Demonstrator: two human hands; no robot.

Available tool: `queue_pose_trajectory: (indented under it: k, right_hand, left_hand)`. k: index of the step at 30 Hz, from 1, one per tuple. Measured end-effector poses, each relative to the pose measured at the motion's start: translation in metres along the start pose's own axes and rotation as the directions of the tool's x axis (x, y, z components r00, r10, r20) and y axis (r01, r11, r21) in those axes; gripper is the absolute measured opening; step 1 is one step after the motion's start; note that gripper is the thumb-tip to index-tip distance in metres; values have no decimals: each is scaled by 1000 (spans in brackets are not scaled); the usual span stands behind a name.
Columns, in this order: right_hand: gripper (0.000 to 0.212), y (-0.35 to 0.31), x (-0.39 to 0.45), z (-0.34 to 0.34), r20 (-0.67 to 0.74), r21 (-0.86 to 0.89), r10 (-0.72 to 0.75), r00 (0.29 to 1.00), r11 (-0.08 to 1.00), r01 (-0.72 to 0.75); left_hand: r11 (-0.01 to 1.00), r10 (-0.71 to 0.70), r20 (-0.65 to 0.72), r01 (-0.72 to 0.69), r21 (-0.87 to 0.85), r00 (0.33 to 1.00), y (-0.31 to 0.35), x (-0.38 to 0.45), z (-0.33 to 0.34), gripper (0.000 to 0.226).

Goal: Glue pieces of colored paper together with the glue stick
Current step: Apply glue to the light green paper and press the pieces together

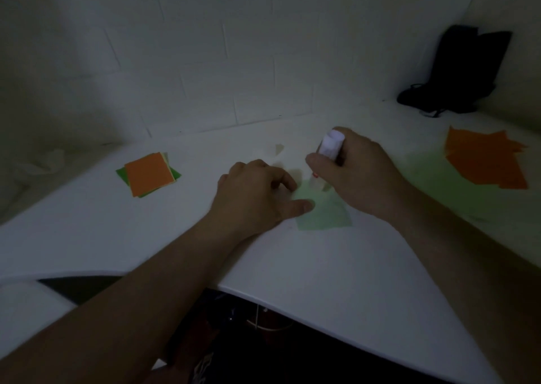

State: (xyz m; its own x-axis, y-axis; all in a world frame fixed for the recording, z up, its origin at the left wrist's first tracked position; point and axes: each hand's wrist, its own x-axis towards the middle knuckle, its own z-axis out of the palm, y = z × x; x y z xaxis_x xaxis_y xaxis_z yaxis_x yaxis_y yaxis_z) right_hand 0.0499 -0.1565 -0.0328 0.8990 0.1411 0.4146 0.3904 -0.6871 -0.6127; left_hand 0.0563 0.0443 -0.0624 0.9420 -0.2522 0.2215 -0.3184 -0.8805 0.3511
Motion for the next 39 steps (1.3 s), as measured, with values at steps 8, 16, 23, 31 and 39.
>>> queue_pose_trajectory:
  k: [8,16,23,31,39]
  right_hand:
    - [19,8,-2,12,87,13,-11,996,1000,10]
    - [21,9,-2,14,74,-4,-13,997,1000,13]
    - [18,1,-2,22,90,16,-22,996,1000,20]
    - [32,1,0,33,117,77,-20,993,997,12]
    - [31,3,4,34,127,180,6,992,983,-29]
  left_hand:
    - [1000,8,-9,-8,15,1000,2,-1,-1,67]
    - [1000,-1,57,-1,30,998,0,0,-3,87]
    - [999,-7,86,2,54,996,0,2,-3,79]
    - [1000,11,131,-12,5,991,3,-1,-8,51]
    - [998,-8,101,1,69,995,0,3,-4,72]
